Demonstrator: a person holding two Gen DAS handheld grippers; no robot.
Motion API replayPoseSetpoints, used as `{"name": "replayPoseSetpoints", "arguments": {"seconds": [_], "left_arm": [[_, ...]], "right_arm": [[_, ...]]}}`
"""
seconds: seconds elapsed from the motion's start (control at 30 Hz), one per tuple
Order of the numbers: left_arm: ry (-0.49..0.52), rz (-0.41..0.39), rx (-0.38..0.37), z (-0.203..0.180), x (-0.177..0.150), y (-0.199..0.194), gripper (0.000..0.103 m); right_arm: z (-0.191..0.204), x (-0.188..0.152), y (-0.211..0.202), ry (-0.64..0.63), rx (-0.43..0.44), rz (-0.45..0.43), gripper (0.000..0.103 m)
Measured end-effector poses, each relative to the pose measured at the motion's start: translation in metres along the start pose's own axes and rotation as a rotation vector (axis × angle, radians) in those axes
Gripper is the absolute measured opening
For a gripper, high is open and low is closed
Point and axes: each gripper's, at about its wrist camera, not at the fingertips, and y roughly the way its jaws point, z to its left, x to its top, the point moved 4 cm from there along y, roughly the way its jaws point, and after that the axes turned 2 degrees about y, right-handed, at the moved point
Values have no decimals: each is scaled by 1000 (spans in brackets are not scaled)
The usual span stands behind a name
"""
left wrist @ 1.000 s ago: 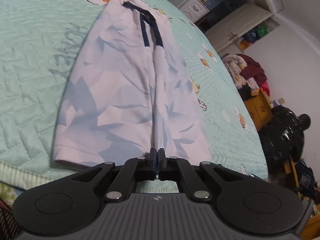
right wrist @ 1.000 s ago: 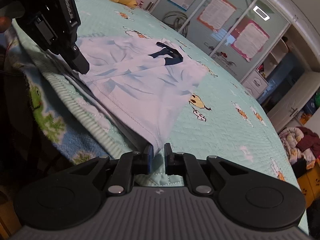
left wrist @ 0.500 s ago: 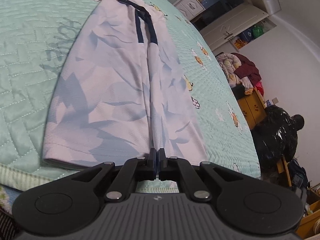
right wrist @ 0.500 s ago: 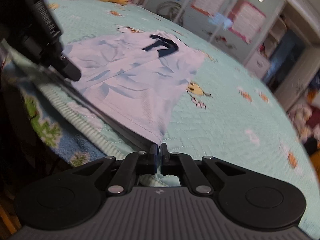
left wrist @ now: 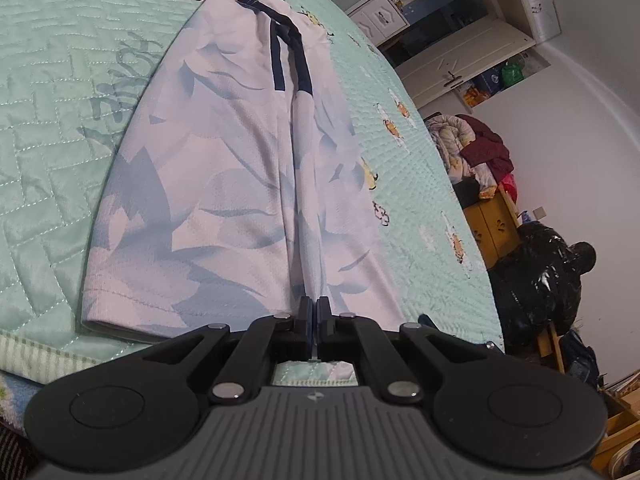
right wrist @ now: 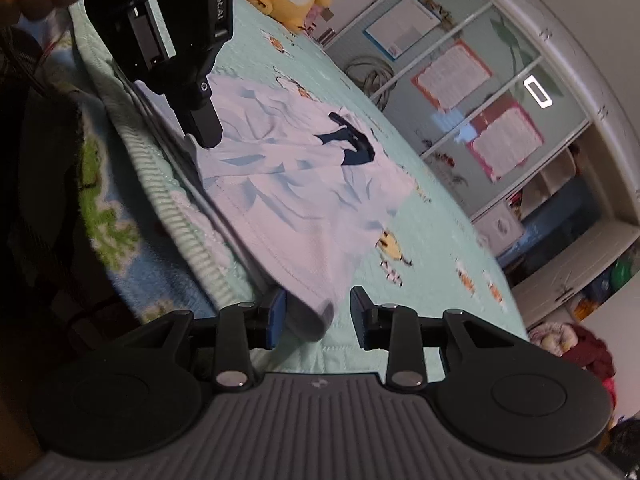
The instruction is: Fold clothes
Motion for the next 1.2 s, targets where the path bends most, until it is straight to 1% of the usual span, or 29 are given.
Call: {"name": "replayPoseSetpoints", "arguments": {"seconds": [0.07, 0.13, 0.17, 0.2, 0.23, 0.33, 0.4, 0.5, 0.6, 0.73, 0.8, 0.87, 0.9, 0.93, 0.97, 1.0, 1.03, 1.1, 1.17, 1.2], "left_arm": [[-7, 0, -7, -1, 1, 0, 0], [-6, 0, -11, -1, 1, -2, 0], [-2, 3, -10, -1, 0, -2, 0], [5, 9, -9, -2, -1, -1, 0], [14, 16, -7, -3, -2, 0, 0], [48, 43, 12, -6, -7, 6, 0], [62, 53, 28, -4, -9, 10, 0], [48, 51, 30, 0, -10, 11, 0], [29, 52, 23, 2, -9, 10, 0], [-12, 59, 1, 6, -9, 8, 0], [-13, 50, 9, 6, -7, 3, 2], [-18, 37, 17, 7, -6, -3, 5], [-22, 26, 20, 8, -4, -7, 7], [-21, 13, 24, 8, -3, -12, 11], [-16, -3, 31, 8, -2, -18, 17], [-8, -21, 42, 8, -1, -24, 21], [2, -39, 54, 8, 1, -30, 28], [22, -72, 79, 9, 3, -40, 30], [44, -96, 113, 9, 5, -46, 30], [54, -103, 126, 8, 6, -46, 30]], "right_arm": [[1, 2, 2, -28, -20, -18, 35], [2, 3, 4, -58, -34, -30, 30], [1, 2, 5, -68, -35, -26, 5], [1, 0, 5, -75, -37, -19, 1], [-1, -2, 4, -80, -43, -16, 0], [-4, -8, -4, -101, -60, -15, 0], [1, -12, -4, -118, -48, -1, 0], [8, -18, -1, -136, -33, 23, 0], [11, -19, -1, -140, -34, 16, 0], [8, -21, -8, -137, -10, 12, 1], [4, -22, -13, -120, 7, 12, 8], [-1, -24, -21, -88, 28, 11, 25], [-5, -24, -24, -63, 39, 13, 28], [-9, -24, -28, -31, 54, 17, 31], [-14, -24, -31, 2, 71, 22, 31], [-19, -24, -35, 36, 89, 29, 31], [-25, -24, -38, 77, 116, 35, 31], [-38, -21, -44, 194, 209, 42, 30], [-54, -16, -47, 359, 308, 35, 26], [-60, -14, -45, 421, 329, 28, 25]]}}
